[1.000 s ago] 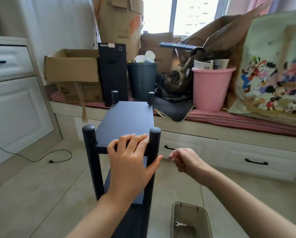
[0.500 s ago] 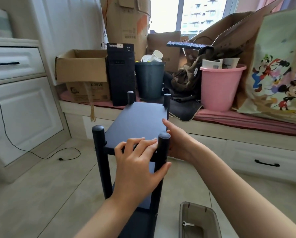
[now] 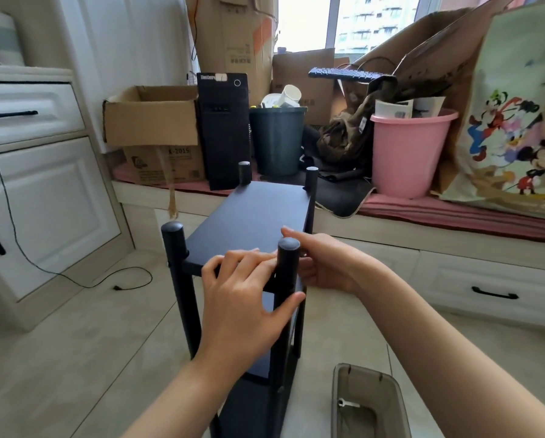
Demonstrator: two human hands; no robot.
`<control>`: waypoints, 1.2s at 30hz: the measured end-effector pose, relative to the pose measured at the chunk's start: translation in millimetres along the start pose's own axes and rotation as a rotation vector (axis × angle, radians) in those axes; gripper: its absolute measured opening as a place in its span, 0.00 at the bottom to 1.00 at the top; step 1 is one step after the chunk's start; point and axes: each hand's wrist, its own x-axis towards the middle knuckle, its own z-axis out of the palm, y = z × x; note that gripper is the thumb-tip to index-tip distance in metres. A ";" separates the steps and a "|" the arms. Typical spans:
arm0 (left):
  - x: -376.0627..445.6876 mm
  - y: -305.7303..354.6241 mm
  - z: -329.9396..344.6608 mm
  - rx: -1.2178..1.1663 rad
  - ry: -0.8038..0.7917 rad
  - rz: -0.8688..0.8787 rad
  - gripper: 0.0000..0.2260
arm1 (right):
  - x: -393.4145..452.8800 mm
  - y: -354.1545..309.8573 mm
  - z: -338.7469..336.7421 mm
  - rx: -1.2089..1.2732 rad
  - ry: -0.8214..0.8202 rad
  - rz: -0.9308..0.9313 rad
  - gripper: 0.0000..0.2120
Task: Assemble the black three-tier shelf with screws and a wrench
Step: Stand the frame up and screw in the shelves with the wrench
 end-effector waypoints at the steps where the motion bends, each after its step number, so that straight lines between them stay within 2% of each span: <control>1: -0.8 -1.9 -0.1 0.001 0.008 0.014 0.21 | -1.0 -4.7 -5.4 -0.062 0.061 -0.004 0.21; 4: -1.5 -3.7 1.8 -0.002 0.038 0.046 0.21 | 6.1 -25.7 -34.6 -0.124 0.386 -0.102 0.24; 6: -0.7 -3.4 3.2 -0.001 0.053 0.055 0.21 | 19.7 -42.7 -52.0 -0.066 0.500 -0.169 0.22; 11: -1.1 -6.2 7.5 0.002 0.097 0.095 0.17 | 58.9 -56.6 -67.5 0.116 0.472 -0.074 0.25; 14: 0.3 -7.4 10.2 -0.005 0.112 0.111 0.16 | 75.7 -56.6 -67.9 0.055 0.406 -0.039 0.30; 17: 2.7 -9.3 11.4 -0.013 0.120 0.125 0.15 | 86.1 -62.2 -61.9 -0.147 0.413 -0.116 0.31; 19: 3.3 -10.7 12.0 -0.011 0.122 0.136 0.15 | 91.3 -63.0 -58.0 -0.249 0.442 -0.160 0.28; 21: 2.8 -10.8 12.3 -0.014 0.122 0.138 0.15 | 96.0 -60.0 -54.5 -0.271 0.414 -0.184 0.21; 26: 4.6 -10.5 11.8 -0.027 0.105 0.133 0.16 | 104.7 -50.8 -52.2 -0.130 0.437 -0.210 0.14; 31: 3.7 -12.9 7.9 -0.042 0.077 0.129 0.16 | 102.8 -45.5 -57.3 -0.117 0.456 -0.272 0.11; 36: 2.4 -6.3 13.5 -0.009 0.069 0.149 0.17 | 100.0 -43.8 -58.4 -0.130 0.462 -0.282 0.13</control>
